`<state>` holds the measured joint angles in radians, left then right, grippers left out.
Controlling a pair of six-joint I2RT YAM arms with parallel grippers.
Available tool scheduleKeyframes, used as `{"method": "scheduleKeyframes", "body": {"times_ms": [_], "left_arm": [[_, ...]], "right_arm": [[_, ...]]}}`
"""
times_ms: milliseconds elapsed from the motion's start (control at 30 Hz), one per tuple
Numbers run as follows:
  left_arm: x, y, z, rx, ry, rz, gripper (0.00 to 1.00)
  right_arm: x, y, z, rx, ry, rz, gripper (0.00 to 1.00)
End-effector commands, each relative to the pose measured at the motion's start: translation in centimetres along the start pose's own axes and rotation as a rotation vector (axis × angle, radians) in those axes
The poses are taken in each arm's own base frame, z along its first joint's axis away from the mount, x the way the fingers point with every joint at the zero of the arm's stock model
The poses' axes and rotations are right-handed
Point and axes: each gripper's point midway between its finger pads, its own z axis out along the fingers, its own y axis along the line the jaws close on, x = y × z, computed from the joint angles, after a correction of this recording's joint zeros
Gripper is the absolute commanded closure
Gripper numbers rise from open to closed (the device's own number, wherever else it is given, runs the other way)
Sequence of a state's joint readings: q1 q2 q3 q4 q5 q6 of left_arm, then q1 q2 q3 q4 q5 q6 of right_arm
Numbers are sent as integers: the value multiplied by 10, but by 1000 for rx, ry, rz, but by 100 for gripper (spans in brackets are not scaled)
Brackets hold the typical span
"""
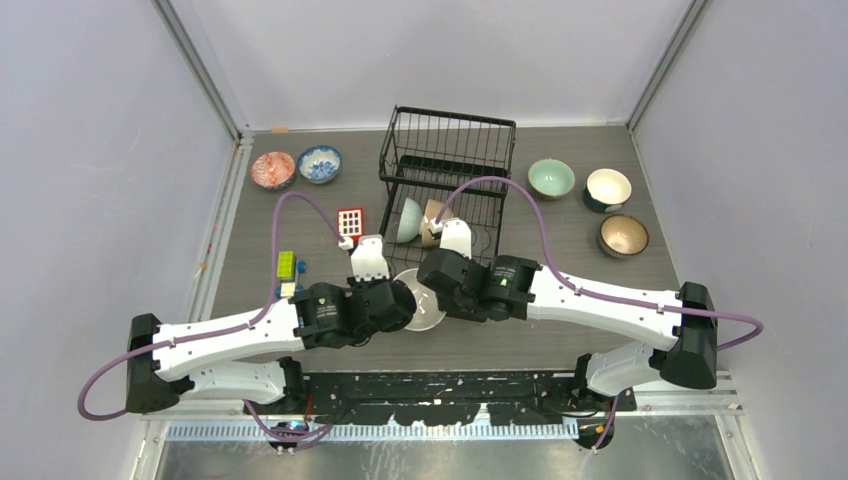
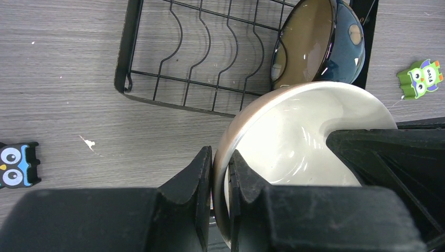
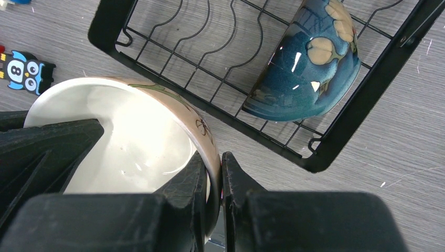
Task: Unload the bowls from the dish rack
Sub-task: Place the bowl at the center of the board.
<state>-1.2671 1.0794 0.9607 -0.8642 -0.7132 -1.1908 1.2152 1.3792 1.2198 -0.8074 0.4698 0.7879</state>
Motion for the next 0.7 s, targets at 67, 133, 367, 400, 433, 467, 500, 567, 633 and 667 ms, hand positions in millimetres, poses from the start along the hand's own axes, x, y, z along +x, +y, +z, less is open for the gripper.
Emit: {"method": "scheduleKeyframes", "body": {"times_ms": [67,133,367,400,433,467,500,567,633,667], "left_arm": [[-15,-6,-3,30,-50,-59,100],[-16,-6,-4,32,-52,-53,100],[-25,9,-3,-15,-96,-10,100],[-27,11,-4,-17,-103,-11,100],[-30,13,-4,-19,-108,-15,100],[-33,15,-3,-20,-112,-15,100],[-37,17,-3,-21,-119,-18,100],[-46,23,-3,-36,-137,-19,100],[-58,33,-1,-61,-156,-19,100],[-65,39,0,-79,-164,-25,100]], "right_arm": [[-41,30,-22,-130,-113,92,85],[-40,31,-23,-142,-107,85,71],[-47,28,-36,-169,-131,44,25],[-49,26,-40,-171,-139,41,18],[-51,24,-43,-170,-148,38,11],[-53,21,-47,-166,-157,34,5],[-55,18,-50,-160,-164,28,1],[-58,10,-58,-144,-180,17,0],[-61,-1,-64,-121,-200,14,0],[-61,-6,-66,-116,-213,13,0]]}}
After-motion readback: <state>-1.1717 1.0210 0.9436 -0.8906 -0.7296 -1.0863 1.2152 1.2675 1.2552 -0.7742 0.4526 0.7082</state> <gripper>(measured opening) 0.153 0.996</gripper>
